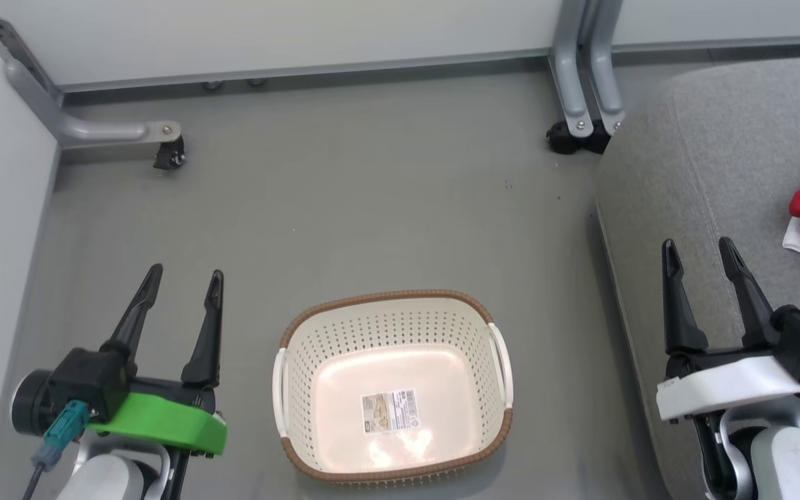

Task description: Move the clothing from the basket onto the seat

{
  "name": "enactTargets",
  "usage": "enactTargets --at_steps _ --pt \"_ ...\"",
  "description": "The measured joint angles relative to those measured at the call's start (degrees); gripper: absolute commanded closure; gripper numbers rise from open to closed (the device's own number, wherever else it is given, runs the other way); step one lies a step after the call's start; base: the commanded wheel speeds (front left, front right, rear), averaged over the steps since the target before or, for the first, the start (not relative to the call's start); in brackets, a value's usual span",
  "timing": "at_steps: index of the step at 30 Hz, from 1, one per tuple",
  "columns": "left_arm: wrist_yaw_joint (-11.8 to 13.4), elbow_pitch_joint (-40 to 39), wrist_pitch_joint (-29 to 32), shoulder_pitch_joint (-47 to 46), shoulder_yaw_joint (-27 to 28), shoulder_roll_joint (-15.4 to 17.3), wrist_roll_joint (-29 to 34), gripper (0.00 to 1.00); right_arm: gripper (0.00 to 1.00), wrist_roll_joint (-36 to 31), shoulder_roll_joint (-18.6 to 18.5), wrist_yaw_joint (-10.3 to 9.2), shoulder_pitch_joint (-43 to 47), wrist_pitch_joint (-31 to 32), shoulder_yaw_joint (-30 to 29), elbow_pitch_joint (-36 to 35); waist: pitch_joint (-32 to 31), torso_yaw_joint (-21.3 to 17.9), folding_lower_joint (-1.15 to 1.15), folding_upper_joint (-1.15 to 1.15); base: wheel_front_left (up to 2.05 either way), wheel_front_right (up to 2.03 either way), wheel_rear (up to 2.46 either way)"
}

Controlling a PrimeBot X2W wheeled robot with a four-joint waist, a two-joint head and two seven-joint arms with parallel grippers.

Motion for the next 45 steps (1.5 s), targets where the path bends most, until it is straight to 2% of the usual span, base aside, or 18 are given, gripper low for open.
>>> enactTargets --at_steps 9,19,29,45 --pt "-1.94 3.28 0.0 6.88 6.1 -2.43 3.5 0.0 0.0 0.18 -0.01 0.0 6.02 2.32 0.6 -1.48 -4.96 2.23 0.0 0.0 0.0 0.0 0.0" --pt "-3.64 5.13 0.0 11.66 9.35 -4.65 7.32 0.0 0.0 -0.21 -0.01 0.0 10.97 4.72 1.59 -3.09 -8.73 1.93 0.0 0.0 0.0 0.0 0.0" --pt "-5.7 7.82 0.0 13.06 12.24 -7.15 10.05 0.0 0.0 -0.44 -0.01 0.0 12.17 5.36 2.22 -3.77 -10.17 1.66 0.0 0.0 0.0 0.0 0.0" --pt "-8.34 11.44 0.0 13.3 14.92 -9.39 13.0 0.0 0.0 -0.44 -0.01 0.0 12.33 5.78 2.34 -3.94 -10.72 1.65 0.0 0.0 0.0 0.0 0.0"
